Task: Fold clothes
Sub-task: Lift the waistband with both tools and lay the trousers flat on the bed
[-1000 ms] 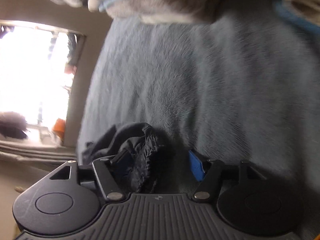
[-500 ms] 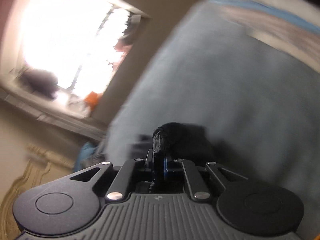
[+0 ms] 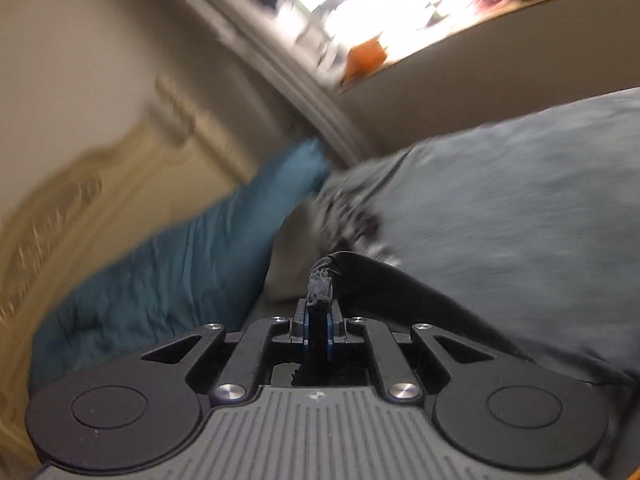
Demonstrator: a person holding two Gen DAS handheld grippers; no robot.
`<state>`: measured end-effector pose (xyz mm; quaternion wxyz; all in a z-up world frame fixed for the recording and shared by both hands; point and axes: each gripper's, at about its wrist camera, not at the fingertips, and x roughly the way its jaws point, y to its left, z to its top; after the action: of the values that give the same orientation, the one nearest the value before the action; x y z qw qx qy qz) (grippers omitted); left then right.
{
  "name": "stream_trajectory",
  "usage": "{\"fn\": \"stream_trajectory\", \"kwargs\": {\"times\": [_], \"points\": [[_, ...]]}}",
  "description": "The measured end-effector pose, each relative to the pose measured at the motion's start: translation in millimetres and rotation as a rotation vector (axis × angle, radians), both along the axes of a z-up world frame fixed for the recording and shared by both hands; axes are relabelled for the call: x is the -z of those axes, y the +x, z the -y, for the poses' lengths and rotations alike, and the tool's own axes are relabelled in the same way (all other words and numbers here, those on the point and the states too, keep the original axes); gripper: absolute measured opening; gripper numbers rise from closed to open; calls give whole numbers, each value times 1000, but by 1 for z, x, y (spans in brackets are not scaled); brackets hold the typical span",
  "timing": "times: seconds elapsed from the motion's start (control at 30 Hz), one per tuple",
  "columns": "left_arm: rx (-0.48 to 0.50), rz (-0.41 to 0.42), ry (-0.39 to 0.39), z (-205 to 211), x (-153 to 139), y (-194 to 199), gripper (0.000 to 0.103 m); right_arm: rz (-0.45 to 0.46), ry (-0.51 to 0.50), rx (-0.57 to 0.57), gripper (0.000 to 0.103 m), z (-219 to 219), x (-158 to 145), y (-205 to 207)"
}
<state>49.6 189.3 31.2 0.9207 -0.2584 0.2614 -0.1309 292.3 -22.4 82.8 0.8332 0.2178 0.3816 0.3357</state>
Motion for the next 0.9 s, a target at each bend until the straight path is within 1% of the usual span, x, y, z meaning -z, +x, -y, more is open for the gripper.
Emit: {"fn": "stream_trajectory", "kwargs": {"times": [0.07, 0.17, 0.3, 0.33, 0.43, 0.5, 0.6, 0.63, 0.67, 0.7, 0.73, 0.77, 0.8, 0.83, 0.9], "points": [[-58, -35, -6, -28, -1, 9, 5, -37, -45, -58, 8, -57, 6, 19], [-127, -136, -38, -74, 2, 20, 5, -99, -109, -128, 8, -134, 15, 42], [-184, -281, -39, -128, 9, 32, 5, -180, -202, -213, 8, -212, 43, 58], [-191, -315, -29, -138, 12, 35, 5, -199, -225, -232, 8, -230, 49, 62], [-208, -435, 9, -166, 28, 48, 5, -240, -305, -267, 8, -273, 78, 77], [-214, -501, 25, -178, 39, 58, 5, -274, -347, -266, 8, -294, 99, 84], [-204, -592, 34, -193, 52, 73, 5, -314, -385, -249, 9, -312, 128, 90], [-188, -633, 37, -195, 55, 79, 5, -333, -375, -246, 9, -314, 137, 91], [-169, -678, 39, -197, 58, 85, 5, -354, -361, -247, 12, -315, 145, 92], [-150, -711, 43, -197, 58, 91, 5, -375, -344, -235, 21, -313, 151, 94], [-128, -727, 51, -197, 58, 96, 5, -397, -325, -214, 26, -309, 154, 95], [-105, -738, 62, -197, 57, 101, 5, -418, -306, -192, 38, -305, 158, 96], [-86, -750, 71, -198, 58, 104, 5, -432, -271, -162, 42, -295, 157, 97], [-69, -762, 79, -199, 60, 106, 6, -440, -221, -125, 42, -282, 152, 97], [-34, -786, 95, -201, 63, 111, 6, -431, -124, -14, 44, -234, 130, 87]]}}
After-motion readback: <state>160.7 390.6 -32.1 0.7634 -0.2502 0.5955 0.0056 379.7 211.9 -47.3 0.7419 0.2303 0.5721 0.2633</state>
